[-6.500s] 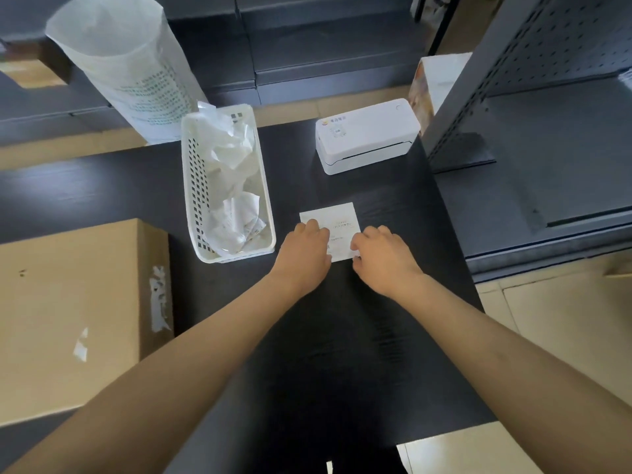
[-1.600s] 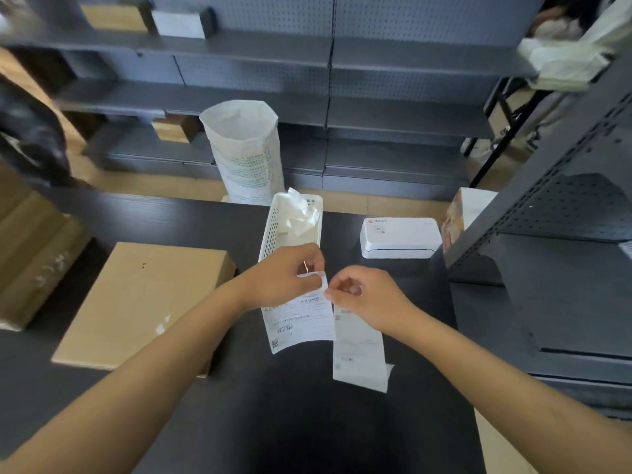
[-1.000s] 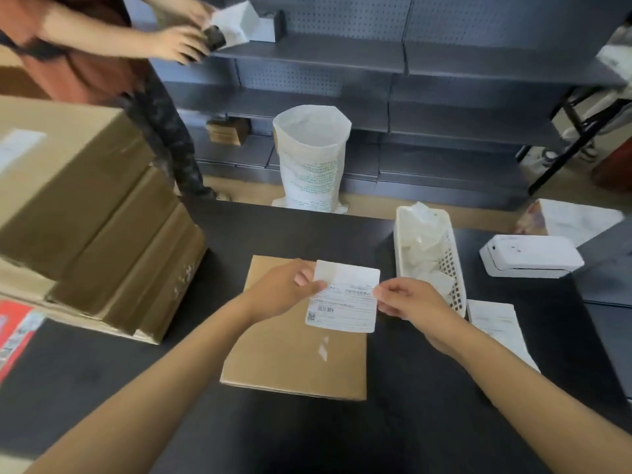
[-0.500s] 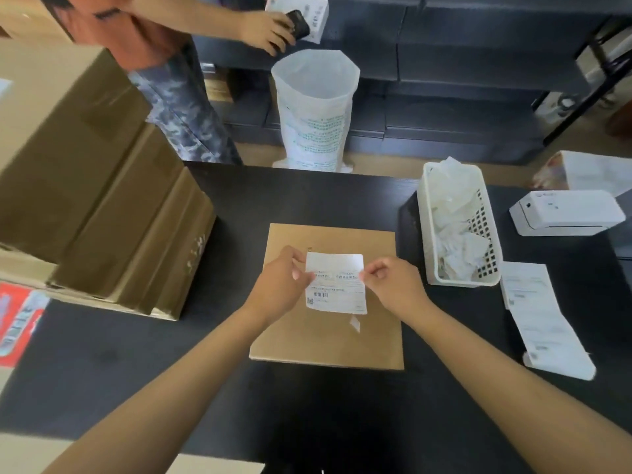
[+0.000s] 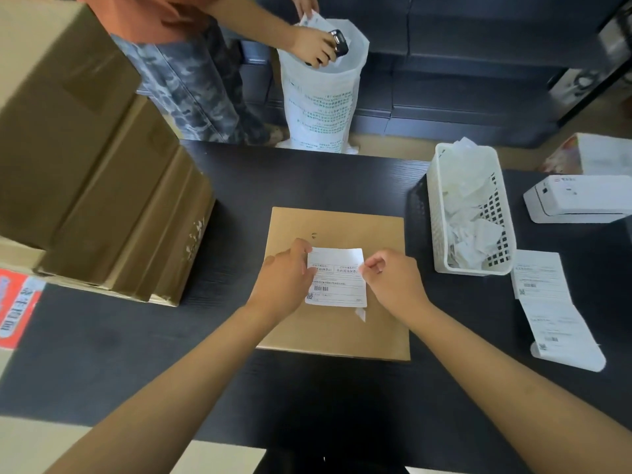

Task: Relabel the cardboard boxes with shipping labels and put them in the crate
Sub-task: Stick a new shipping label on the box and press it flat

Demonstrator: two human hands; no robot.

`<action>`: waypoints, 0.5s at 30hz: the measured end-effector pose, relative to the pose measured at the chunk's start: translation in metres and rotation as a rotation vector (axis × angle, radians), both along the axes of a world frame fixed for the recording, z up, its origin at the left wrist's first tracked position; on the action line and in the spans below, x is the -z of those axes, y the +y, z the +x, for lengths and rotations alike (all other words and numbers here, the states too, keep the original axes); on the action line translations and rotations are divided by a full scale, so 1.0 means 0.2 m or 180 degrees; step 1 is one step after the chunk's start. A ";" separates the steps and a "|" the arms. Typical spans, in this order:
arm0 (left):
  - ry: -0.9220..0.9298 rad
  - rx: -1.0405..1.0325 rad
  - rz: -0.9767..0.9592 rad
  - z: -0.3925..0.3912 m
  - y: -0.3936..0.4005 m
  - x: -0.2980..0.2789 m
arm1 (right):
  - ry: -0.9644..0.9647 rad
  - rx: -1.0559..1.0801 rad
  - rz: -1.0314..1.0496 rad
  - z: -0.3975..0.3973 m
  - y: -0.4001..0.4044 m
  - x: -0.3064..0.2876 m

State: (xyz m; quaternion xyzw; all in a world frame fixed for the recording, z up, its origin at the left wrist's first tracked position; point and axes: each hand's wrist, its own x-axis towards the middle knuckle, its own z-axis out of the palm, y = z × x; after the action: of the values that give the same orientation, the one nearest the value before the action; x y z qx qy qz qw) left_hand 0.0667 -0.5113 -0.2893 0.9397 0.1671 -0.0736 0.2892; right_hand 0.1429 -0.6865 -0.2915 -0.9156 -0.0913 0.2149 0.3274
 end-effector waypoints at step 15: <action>0.0048 0.1249 0.1190 -0.08 -0.03 0.18 | -0.1322 -0.1804 -0.1192 -0.14 0.02 0.16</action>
State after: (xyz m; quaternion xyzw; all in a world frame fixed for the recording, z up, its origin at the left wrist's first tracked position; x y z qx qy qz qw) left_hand 0.0497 -0.5167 -0.3260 0.9906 -0.0053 -0.1031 0.0896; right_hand 0.1152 -0.6829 -0.3226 -0.9219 -0.3638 0.1201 0.0572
